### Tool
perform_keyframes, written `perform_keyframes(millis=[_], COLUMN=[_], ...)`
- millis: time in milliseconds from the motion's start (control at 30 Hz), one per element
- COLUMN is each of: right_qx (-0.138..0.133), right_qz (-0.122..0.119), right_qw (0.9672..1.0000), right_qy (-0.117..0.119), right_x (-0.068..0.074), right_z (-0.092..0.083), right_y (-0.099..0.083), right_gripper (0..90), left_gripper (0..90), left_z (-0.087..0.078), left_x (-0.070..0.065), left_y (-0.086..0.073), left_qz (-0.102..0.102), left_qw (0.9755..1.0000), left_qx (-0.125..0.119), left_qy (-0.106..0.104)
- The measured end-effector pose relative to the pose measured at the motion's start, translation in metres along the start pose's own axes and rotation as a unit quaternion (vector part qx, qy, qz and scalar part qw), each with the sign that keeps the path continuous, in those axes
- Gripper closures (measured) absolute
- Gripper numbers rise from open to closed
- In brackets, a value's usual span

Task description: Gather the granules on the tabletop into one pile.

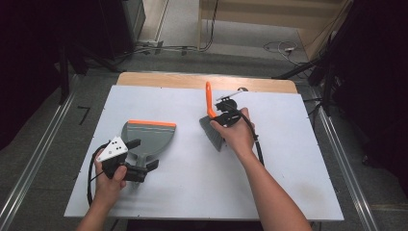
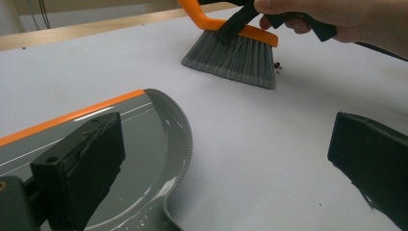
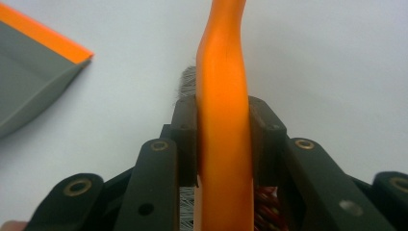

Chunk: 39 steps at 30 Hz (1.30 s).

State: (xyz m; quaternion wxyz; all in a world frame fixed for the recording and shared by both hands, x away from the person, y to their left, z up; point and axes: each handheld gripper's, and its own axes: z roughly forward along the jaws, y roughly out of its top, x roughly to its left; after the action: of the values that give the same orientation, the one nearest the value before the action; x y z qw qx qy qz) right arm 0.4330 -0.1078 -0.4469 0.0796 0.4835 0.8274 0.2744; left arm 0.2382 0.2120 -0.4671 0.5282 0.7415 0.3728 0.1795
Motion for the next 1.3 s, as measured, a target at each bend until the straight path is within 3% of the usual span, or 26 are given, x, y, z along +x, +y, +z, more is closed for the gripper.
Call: perform_keyframes(millis=[333,833,1200,1300], right_qx=[-0.008,-0.014,-0.026,-0.037], right_qz=[0.039,0.062,0.075,0.080], right_qw=[0.9992,0.9978,0.9967,0.9961], right_qy=[-0.002,-0.014,-0.017,-0.006], right_x=[-0.026,-0.045,-0.044,-0.040], right_z=[-0.012,-0.022,-0.032,-0.037], right_y=[-0.019,-0.033,-0.036,-0.034], right_gripper=[67.4,67.3,67.9,67.9], left_gripper=[0.0,0.0,0.0,0.0], left_z=[0.001,0.000,0.000,0.000], left_x=[-0.002,-0.001,-0.001,-0.001], left_y=[0.000,0.000,0.001,0.001], left_qz=[0.001,0.000,0.001,0.000], left_qw=[1.0000,1.0000,1.0000,1.0000], left_qx=[0.002,-0.002,-0.004,-0.005], left_qy=[0.000,0.000,0.001,0.001])
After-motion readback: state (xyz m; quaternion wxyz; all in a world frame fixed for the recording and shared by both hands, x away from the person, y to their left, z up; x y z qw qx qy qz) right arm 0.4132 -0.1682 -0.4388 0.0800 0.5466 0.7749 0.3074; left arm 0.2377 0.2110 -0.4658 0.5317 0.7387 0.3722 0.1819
